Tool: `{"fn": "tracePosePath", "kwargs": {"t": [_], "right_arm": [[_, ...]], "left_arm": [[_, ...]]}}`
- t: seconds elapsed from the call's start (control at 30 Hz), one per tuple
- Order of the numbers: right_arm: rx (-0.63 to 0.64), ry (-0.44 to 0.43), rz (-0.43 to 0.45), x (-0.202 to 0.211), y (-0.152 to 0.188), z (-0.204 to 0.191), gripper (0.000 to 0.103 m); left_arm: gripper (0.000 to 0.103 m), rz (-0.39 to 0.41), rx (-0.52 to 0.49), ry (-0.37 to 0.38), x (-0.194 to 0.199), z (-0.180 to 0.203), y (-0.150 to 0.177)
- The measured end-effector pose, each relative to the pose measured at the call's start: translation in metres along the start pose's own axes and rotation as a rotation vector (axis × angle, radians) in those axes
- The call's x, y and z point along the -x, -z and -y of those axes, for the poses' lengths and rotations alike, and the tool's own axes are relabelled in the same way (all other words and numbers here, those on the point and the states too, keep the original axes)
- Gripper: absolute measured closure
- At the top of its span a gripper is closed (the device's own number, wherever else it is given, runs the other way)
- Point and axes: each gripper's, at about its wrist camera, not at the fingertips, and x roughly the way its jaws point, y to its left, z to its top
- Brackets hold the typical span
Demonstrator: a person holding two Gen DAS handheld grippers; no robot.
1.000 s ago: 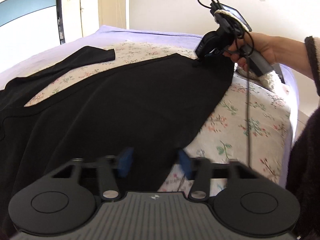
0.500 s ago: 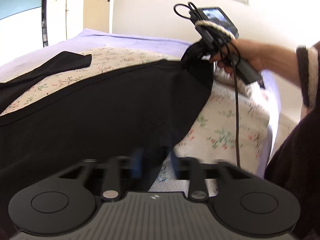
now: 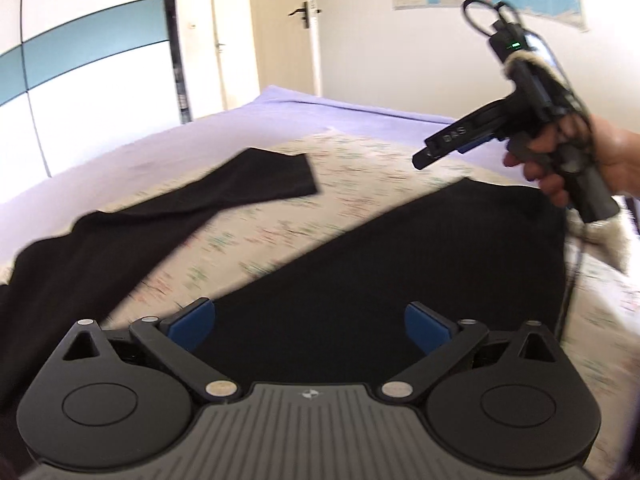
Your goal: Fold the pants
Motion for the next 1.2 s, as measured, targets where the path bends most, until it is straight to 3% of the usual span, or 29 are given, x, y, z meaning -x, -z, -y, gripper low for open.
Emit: {"fn": "tracePosePath", "kwargs": {"t": [0.17,0.3,0.53,0.67,0.8,0.83,0.87,0.9,0.93,1.03,1.2], "right_arm": [[-0.059,-0.109,0.005,-0.044,-0.025,-0.024,0.018],[-0.059,-0.099,0.019,-0.079,-0.045,-0.037,0.018],[-0.052,-0.073,0.05,-0.13,-0.064,-0.035,0.01],[-0.158,-0.091,0.046,-0.15,-0.052,-0.017,0.007],[-0.154,-0.085,0.021,-0.164,-0.04,-0.008,0.007],[-0.152,-0.07,0.028,-0.164,-0.04,-0.006,0.007],[-0.16,-0.067,0.043,-0.162,-0.04,-0.003,0.007],[-0.171,-0.075,0.048,-0.161,-0.04,-0.001,0.006],[-0.186,-0.085,0.045,-0.161,-0.04,0.002,0.006],[-0.227,-0.1,0.044,-0.162,-0.039,0.008,0.006],[-0.268,-0.142,0.045,-0.158,-0.041,0.009,0.006]], "left_arm": [[0.0,-0.033,0.008,-0.083,-0.051,-0.029,-0.029],[0.0,-0.043,0.004,-0.119,-0.095,-0.044,-0.05],[0.0,-0.056,-0.176,-0.149,-0.192,-0.04,-0.076],[0.0,-0.008,-0.277,-0.164,-0.231,-0.034,-0.086],[0.0,0.017,-0.307,-0.144,-0.258,-0.032,-0.098],[0.004,0.01,-0.311,-0.123,-0.263,-0.032,-0.101],[0.015,0.001,-0.312,-0.097,-0.267,-0.031,-0.104],[0.043,-0.013,-0.308,-0.076,-0.271,-0.031,-0.108],[0.054,-0.029,-0.298,-0.068,-0.276,-0.032,-0.11],[0.055,-0.003,-0.26,-0.072,-0.275,-0.041,-0.124],[0.055,0.048,-0.211,-0.163,-0.274,-0.075,-0.165]]}}
